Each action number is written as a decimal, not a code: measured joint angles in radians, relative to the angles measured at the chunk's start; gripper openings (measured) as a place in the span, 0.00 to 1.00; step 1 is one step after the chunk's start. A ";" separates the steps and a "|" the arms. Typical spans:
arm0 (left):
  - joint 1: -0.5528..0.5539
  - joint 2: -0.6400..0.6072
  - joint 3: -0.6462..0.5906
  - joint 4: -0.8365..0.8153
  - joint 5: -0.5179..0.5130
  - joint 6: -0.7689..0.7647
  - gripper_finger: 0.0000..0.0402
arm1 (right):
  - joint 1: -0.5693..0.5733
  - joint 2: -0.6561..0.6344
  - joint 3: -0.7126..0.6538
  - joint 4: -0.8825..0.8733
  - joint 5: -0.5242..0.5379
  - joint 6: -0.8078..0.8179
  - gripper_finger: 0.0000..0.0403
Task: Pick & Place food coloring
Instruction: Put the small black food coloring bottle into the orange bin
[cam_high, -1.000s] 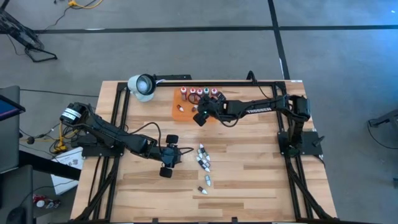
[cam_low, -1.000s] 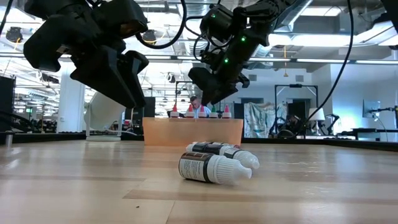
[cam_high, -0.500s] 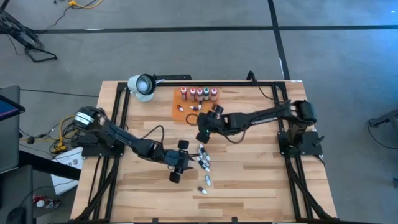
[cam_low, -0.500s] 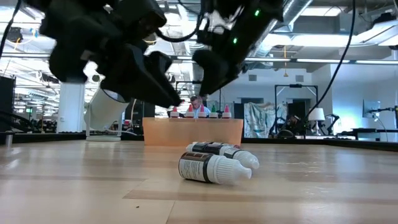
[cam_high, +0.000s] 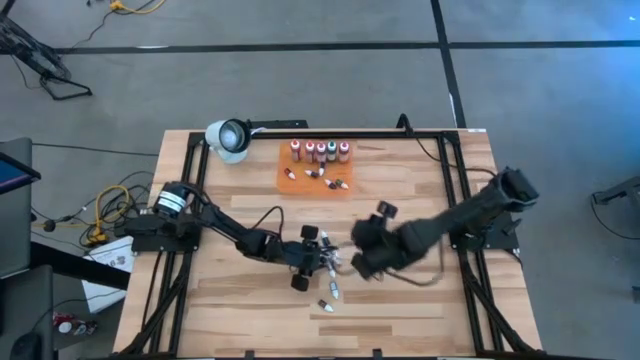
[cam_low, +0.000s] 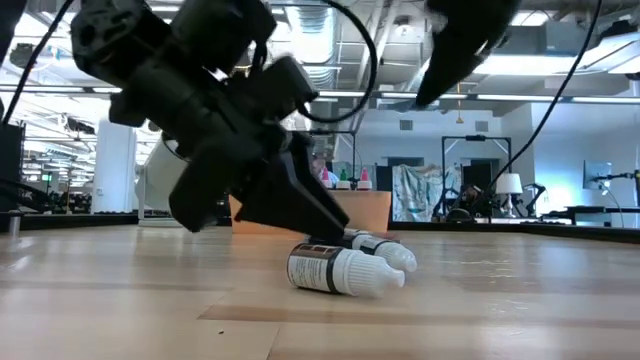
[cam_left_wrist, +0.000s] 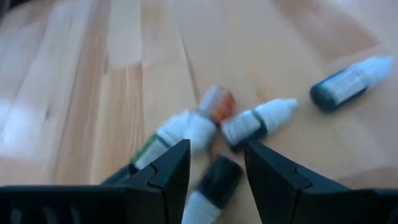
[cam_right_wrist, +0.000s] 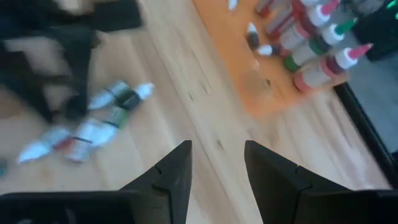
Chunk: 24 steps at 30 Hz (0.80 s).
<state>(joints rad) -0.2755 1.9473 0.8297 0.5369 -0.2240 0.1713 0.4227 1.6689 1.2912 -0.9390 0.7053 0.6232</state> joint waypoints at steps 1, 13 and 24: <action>0.005 0.003 0.002 -0.010 0.007 -0.001 0.36 | 0.029 0.000 0.003 -0.004 0.021 0.031 0.35; 0.025 0.001 0.007 -0.096 0.036 -0.060 0.36 | 0.258 -0.008 0.002 -0.160 0.239 0.291 0.34; 0.017 -0.053 0.006 -0.204 0.030 -0.070 0.36 | 0.234 -0.008 0.002 -0.160 0.238 0.296 0.35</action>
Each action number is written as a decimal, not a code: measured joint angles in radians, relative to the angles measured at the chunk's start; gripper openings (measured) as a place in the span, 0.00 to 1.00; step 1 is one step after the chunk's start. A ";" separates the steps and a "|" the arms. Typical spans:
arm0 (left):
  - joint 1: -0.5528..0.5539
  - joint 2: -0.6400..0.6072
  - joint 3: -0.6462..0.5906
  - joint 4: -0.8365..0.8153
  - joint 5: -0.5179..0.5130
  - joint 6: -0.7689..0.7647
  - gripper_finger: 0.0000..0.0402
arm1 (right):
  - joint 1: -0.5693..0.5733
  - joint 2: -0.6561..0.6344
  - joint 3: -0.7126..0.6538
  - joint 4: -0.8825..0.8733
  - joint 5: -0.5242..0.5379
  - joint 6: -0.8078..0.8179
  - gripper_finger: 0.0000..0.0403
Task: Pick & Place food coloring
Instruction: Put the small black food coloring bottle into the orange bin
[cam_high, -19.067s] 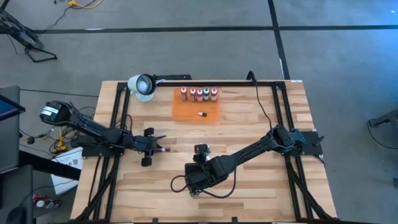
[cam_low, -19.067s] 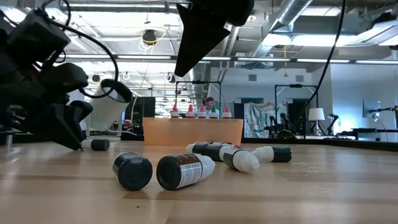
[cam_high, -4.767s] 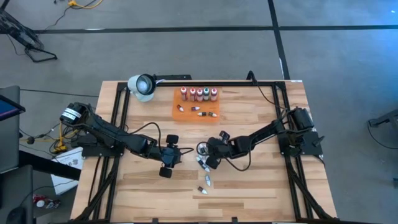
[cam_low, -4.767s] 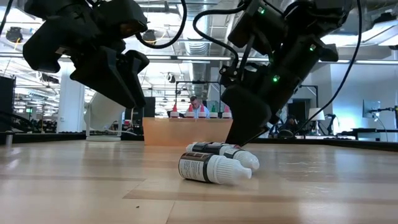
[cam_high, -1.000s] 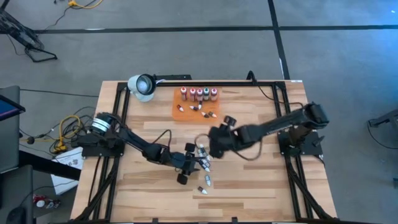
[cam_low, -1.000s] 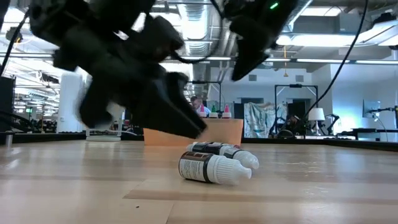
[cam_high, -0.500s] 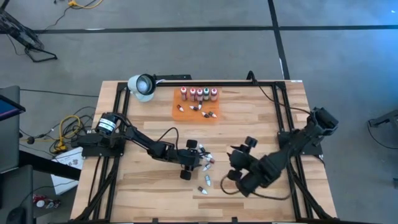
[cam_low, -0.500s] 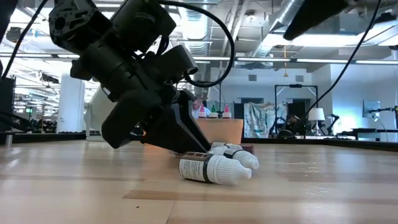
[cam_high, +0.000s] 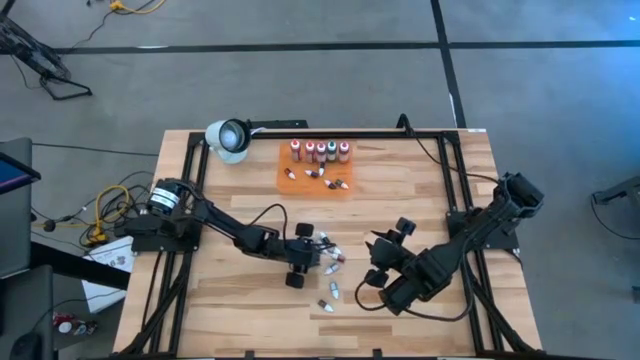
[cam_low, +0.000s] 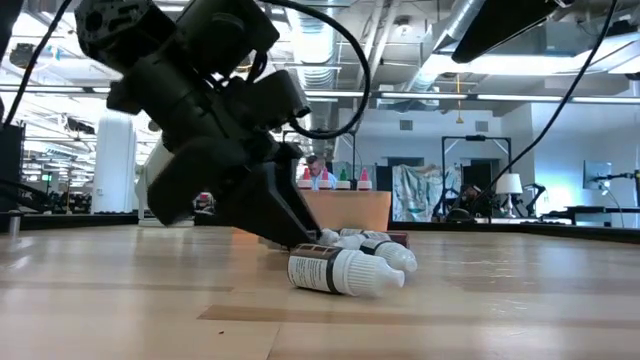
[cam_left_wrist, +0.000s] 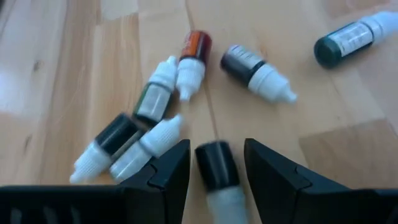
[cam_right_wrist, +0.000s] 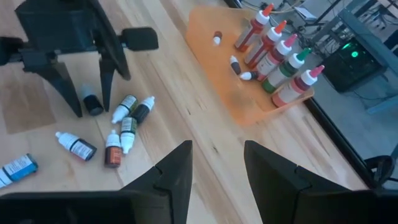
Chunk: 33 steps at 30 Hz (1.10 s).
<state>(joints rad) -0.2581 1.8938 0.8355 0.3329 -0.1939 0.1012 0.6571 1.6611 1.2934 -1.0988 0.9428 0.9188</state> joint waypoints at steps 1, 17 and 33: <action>0.000 -0.013 0.000 -0.025 -0.007 -0.007 0.36 | 0.000 0.000 0.000 0.001 0.000 0.000 0.34; 0.004 -0.045 -0.001 -0.134 0.005 -0.070 0.36 | -0.014 0.001 0.000 0.018 -0.002 -0.001 0.33; 0.003 -0.044 0.000 -0.132 0.003 -0.062 0.19 | -0.014 0.001 0.000 0.022 -0.002 -0.005 0.33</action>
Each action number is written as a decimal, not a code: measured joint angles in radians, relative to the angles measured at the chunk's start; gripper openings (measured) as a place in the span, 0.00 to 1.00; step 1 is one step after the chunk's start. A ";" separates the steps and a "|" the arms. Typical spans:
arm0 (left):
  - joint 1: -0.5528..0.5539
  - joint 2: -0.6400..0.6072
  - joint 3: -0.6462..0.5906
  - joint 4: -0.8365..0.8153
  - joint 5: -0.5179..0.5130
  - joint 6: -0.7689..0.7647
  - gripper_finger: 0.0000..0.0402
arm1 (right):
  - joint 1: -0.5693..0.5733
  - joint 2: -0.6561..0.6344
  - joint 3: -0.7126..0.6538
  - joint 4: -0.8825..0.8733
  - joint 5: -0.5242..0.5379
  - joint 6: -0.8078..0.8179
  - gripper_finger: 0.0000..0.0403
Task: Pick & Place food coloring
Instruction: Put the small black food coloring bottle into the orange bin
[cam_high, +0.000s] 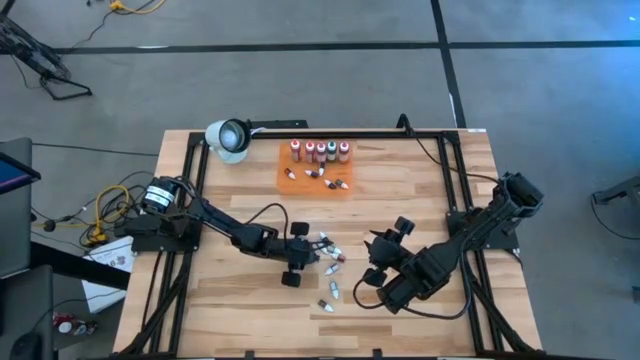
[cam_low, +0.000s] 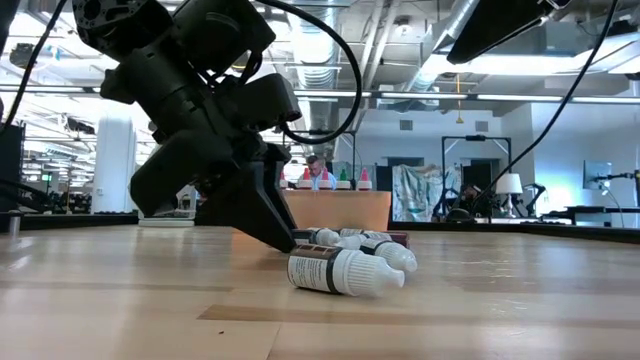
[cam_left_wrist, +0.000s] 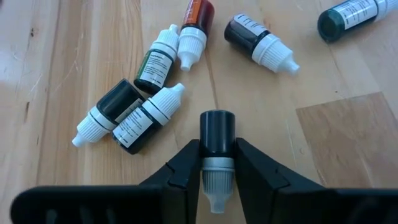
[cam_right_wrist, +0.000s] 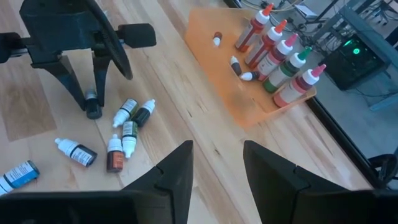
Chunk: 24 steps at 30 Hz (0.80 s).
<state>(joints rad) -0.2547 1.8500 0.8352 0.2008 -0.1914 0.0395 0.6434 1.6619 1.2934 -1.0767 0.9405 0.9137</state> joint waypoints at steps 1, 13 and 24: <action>0.000 0.000 0.000 0.000 -0.001 0.000 0.19 | 0.000 0.000 0.000 0.000 0.000 -0.002 0.33; -0.001 -0.015 0.037 -0.015 -0.059 0.029 0.19 | 0.000 0.000 0.000 -0.011 -0.001 -0.006 0.33; -0.001 -0.025 0.187 -0.228 -0.339 0.172 0.20 | 0.000 0.000 0.000 -0.016 -0.002 -0.006 0.33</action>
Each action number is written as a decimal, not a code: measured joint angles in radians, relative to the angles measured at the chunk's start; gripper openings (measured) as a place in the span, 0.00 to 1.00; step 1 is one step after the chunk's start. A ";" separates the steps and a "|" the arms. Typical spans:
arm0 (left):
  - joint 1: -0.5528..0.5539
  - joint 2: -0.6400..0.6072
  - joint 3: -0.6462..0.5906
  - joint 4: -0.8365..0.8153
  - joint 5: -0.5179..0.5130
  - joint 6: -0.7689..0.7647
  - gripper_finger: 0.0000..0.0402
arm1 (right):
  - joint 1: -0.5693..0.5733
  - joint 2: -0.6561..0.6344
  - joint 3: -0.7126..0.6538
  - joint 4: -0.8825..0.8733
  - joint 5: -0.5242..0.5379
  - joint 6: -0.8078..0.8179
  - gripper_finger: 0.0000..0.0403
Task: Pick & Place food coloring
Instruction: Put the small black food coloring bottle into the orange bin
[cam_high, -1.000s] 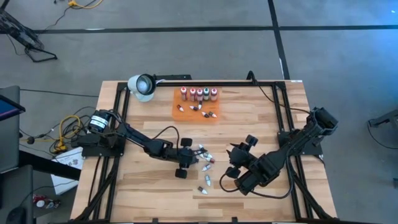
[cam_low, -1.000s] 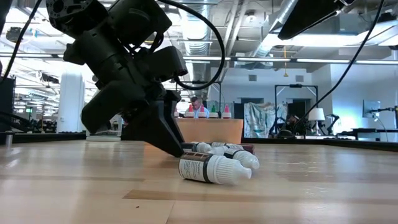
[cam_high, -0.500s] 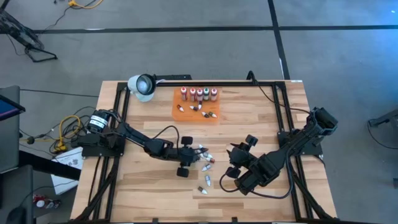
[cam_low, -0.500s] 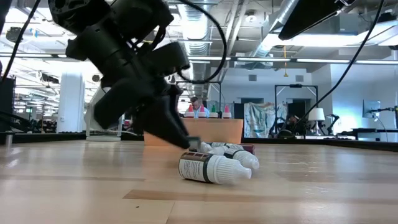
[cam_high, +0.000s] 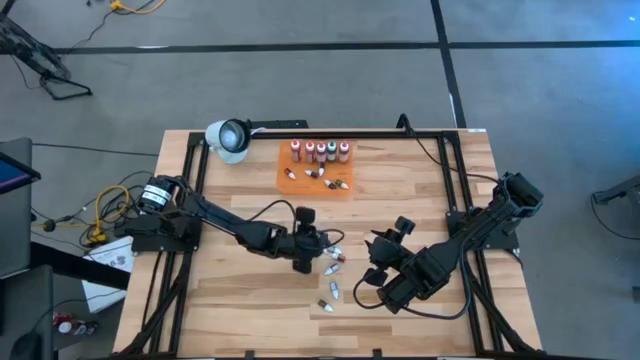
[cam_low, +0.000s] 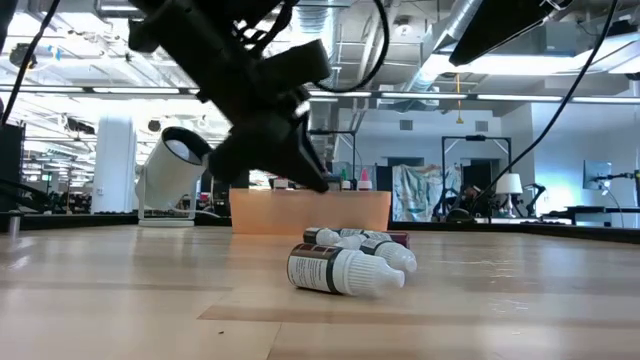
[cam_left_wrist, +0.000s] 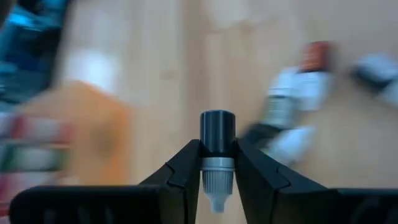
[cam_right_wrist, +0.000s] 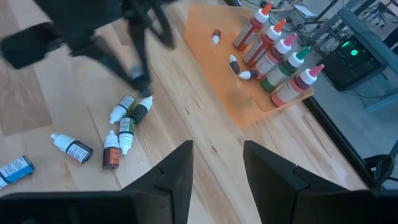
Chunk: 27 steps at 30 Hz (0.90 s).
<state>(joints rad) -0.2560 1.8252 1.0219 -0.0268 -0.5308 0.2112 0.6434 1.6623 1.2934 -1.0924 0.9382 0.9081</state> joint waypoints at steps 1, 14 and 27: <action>0.003 0.000 0.014 -0.020 -0.052 0.024 0.20 | 0.000 0.000 0.000 0.000 0.000 0.000 0.33; 0.180 0.000 0.050 -0.045 -0.366 0.266 0.20 | 0.000 0.000 0.000 0.008 0.000 0.000 0.33; 0.354 0.000 0.049 -0.044 -0.267 0.187 0.20 | 0.000 0.000 0.000 0.008 0.002 0.000 0.32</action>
<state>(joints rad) 0.0976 1.8248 1.0714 -0.0705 -0.7976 0.3980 0.6434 1.6623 1.2934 -1.0843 0.9398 0.9085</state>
